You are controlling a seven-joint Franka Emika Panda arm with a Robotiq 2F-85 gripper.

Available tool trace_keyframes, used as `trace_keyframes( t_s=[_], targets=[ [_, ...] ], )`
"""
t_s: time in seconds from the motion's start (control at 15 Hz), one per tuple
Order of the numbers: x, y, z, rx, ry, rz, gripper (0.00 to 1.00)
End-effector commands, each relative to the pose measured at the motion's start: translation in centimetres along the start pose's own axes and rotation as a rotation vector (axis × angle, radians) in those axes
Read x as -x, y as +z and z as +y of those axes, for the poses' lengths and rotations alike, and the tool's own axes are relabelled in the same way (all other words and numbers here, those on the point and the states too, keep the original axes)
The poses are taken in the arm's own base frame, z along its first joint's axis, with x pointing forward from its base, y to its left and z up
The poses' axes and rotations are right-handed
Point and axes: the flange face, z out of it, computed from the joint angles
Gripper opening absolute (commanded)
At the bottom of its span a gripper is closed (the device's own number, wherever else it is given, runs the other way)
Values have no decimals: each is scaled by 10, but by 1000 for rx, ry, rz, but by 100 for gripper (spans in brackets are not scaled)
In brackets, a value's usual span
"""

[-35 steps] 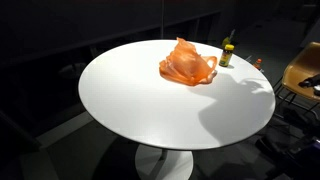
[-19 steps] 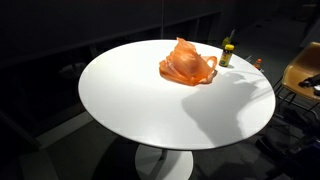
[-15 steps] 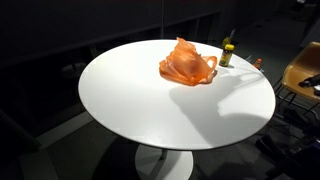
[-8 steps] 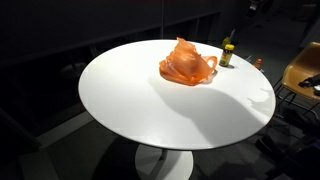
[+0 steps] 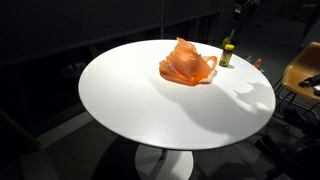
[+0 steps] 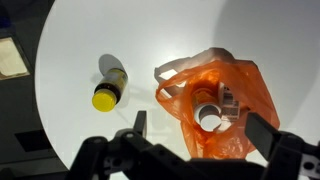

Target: Remove the white bottle from the plastic bag

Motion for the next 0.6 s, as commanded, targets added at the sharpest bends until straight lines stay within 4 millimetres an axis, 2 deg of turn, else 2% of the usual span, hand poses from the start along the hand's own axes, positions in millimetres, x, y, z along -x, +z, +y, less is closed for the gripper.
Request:
trace_keyframes(
  t_s=[0.0,0.27,0.53],
  targets=[
    [0,-1,0,0,0,-1,100],
    [-21,3,4,0,26,43,100],
    [-47,26,7,-3,40,53,100]
  ],
)
